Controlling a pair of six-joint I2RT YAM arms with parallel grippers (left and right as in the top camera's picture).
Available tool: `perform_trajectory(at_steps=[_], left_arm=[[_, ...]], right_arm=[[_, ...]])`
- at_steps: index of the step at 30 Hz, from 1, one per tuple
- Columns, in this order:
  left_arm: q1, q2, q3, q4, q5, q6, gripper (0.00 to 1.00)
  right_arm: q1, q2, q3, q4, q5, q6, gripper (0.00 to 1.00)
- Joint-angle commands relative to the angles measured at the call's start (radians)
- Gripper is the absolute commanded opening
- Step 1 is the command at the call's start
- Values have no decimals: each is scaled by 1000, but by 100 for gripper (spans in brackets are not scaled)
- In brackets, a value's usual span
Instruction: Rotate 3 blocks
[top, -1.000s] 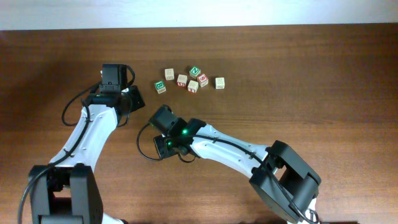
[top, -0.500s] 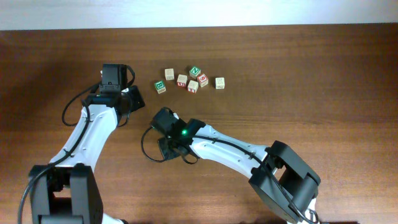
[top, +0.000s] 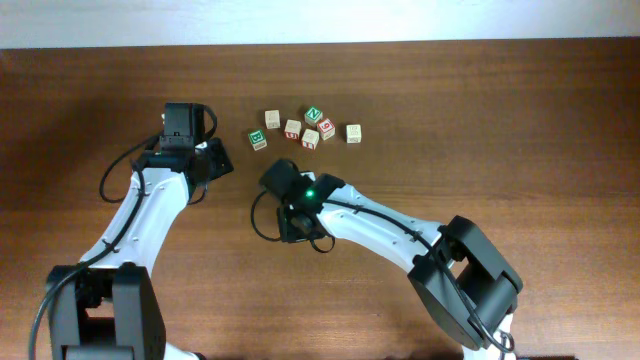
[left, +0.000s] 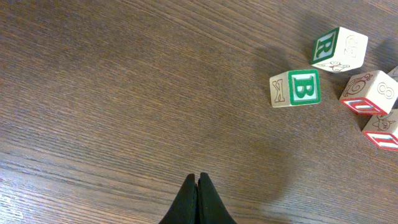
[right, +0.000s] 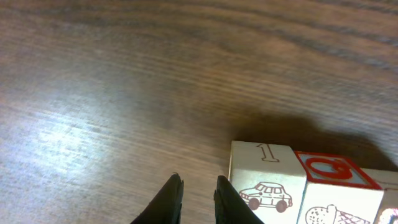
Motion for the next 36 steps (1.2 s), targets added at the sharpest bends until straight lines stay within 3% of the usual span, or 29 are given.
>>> perform_trajectory(at_steps=[1, 3, 11, 14, 19, 36], left_arm=[[4, 12, 6, -5, 1, -6, 1], [-2, 12, 6, -5, 0, -6, 1], [-71, 27, 6, -23, 1, -6, 1], [-96, 54, 6, -23, 2, -32, 1], [-134, 78, 6, -23, 5, -51, 1], [-147, 78, 6, 12, -56, -51, 2]], right_arm=[[0, 10, 30, -15, -21, 14, 20], [-8, 9, 77, -70, -25, 14, 25], [-172, 6, 274, -294, -78, -104, 28], [-202, 42, 268, -286, -68, -187, 21], [-199, 145, 262, -277, -69, -189, 14], [-140, 148, 221, -273, -16, -116, 14]])
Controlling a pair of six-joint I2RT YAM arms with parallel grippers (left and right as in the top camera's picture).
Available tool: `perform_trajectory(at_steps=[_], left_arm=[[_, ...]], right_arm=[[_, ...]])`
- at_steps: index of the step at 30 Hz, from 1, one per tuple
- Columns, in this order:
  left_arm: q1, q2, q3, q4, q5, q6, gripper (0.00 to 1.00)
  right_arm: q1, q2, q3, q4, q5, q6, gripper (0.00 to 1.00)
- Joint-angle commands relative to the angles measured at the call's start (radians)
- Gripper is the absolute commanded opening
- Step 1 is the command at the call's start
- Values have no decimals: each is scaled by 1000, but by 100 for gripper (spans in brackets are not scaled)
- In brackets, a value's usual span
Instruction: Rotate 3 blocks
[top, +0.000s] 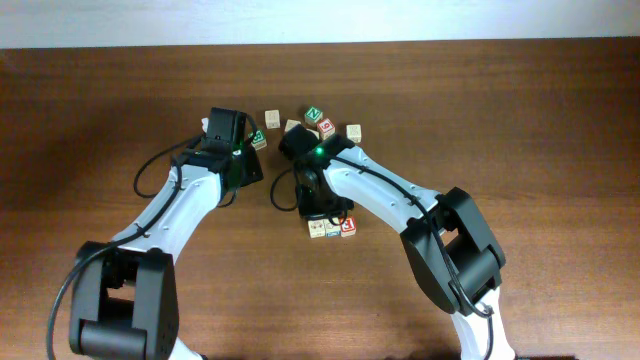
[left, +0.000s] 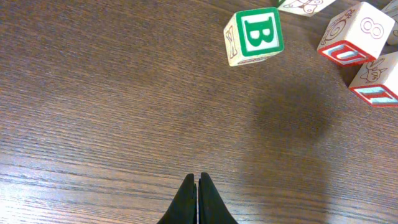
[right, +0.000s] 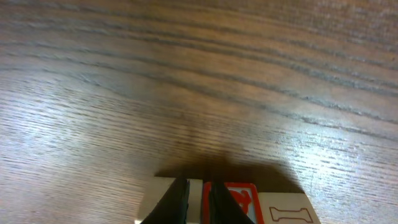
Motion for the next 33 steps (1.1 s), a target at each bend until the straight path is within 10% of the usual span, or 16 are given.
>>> perform_trajectory(at_steps=[1, 21, 33], left_arm=[[5, 8, 6, 3, -18, -12, 2], [-26, 8, 6, -19, -11, -12, 2], [-26, 8, 6, -8, -18, -12, 3]], right_arm=[[0, -4, -7, 2, 23, 14, 14], [-252, -34, 9, -298, -5, -124, 11], [-126, -40, -77, -343, -143, -149, 9]])
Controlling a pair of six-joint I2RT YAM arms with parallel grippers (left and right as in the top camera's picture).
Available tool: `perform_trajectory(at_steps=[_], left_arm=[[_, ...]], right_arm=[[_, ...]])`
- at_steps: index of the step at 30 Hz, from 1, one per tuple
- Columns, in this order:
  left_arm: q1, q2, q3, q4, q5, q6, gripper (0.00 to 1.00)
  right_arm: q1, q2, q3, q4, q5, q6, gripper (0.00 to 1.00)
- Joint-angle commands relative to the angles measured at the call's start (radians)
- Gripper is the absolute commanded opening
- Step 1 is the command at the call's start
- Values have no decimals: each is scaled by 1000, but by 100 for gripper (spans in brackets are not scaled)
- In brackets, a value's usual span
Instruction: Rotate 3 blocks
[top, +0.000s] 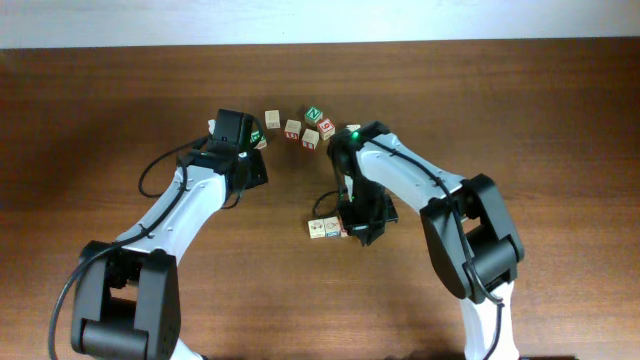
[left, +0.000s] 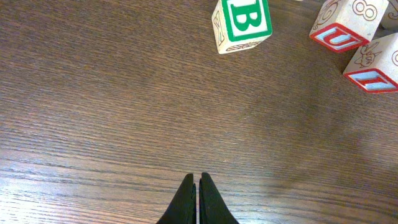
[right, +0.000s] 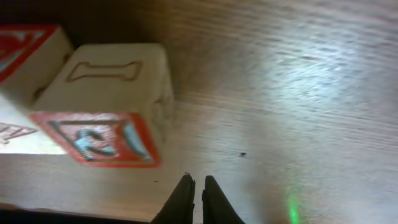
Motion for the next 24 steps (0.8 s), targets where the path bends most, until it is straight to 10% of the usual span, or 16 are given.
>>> perform_trajectory(at_steps=[1, 16, 24], left_arm=[[0, 8, 6, 8, -16, -9, 3], [0, 8, 6, 12, -15, -9, 2], [1, -236, 119, -235, 45, 32, 2]], right_arm=[[29, -40, -5, 1, -11, 45, 9], [48, -56, -4, 107, 2, 118, 7], [-171, -533, 30, 40, -53, -51, 12]])
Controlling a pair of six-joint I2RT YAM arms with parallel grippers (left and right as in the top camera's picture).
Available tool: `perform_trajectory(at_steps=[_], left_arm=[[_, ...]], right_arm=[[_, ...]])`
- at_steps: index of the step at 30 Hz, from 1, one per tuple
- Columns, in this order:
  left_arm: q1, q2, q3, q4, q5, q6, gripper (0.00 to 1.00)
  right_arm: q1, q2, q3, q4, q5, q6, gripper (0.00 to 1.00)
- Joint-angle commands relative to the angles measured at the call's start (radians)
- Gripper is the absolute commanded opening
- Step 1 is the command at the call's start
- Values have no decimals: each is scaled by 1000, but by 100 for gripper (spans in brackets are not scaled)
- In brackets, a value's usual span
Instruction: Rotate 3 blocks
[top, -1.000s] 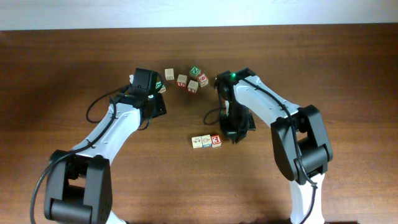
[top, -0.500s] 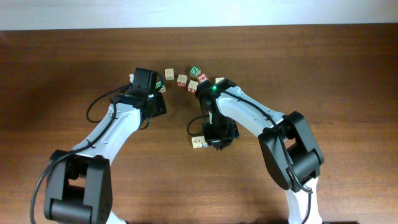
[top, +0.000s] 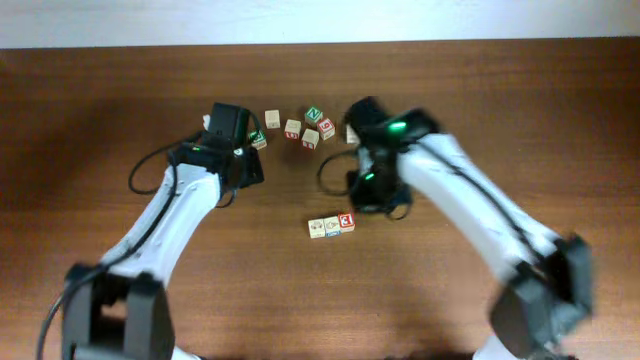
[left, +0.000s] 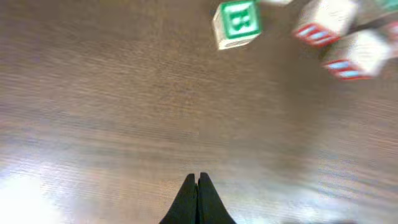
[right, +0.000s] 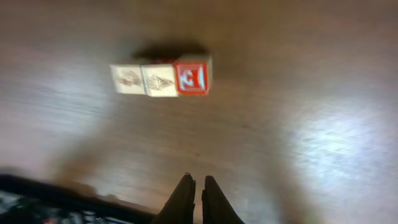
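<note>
Three blocks lie in a touching row (top: 332, 225); in the right wrist view the row (right: 160, 79) shows two pale picture faces and a red-framed face (right: 191, 76) at its right end. My right gripper (top: 378, 200) hovers right of and behind the row, its fingers (right: 186, 186) shut with nothing between them. My left gripper (left: 198, 182) is shut and empty over bare wood, short of the green B block (left: 236, 23), which also shows from overhead (top: 258, 141).
Loose blocks cluster at the back of the brown table (top: 500, 110): a pale one (top: 272, 119), a green one (top: 314, 115), red-faced ones (top: 310, 138), and another pale one (top: 352, 132). Two red-faced blocks (left: 320, 25) sit right of the green B block.
My right gripper was low beside the red end of the row; now it stands higher and farther off, with the whole row in its view. The left gripper has drawn back slightly from the green block.
My right gripper was low at the front middle beside two blocks, the left gripper off to the left. Then the right one stood over the row of three and the left had come near the green B block. Then the right sat at the row's red end, and now clear of it.
</note>
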Motion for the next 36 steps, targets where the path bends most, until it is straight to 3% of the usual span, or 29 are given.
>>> perform_trajectory(at_steps=[1, 4, 8, 12, 16, 36], left_arm=[[1, -168, 46, -99, 94, 16, 2], [0, -164, -16, -136, 229, 15, 3], [0, -145, -187, 24, 348, -24, 4], [-50, -54, -283, 168, 354, -74, 2], [-114, 57, -283, 224, 353, -119, 0], [-216, 76, -283, 238, 420, -126, 0]], right_arm=[[-145, -163, 17, -4, -105, -153, 13], [-200, -144, -64, 69, -266, -278, 13], [-200, -111, -282, 316, -284, -254, 10], [-200, -7, -420, 519, -307, -187, 7], [-200, 80, -420, 554, -311, -187, 7], [-149, 142, -428, 558, -335, -187, 7]])
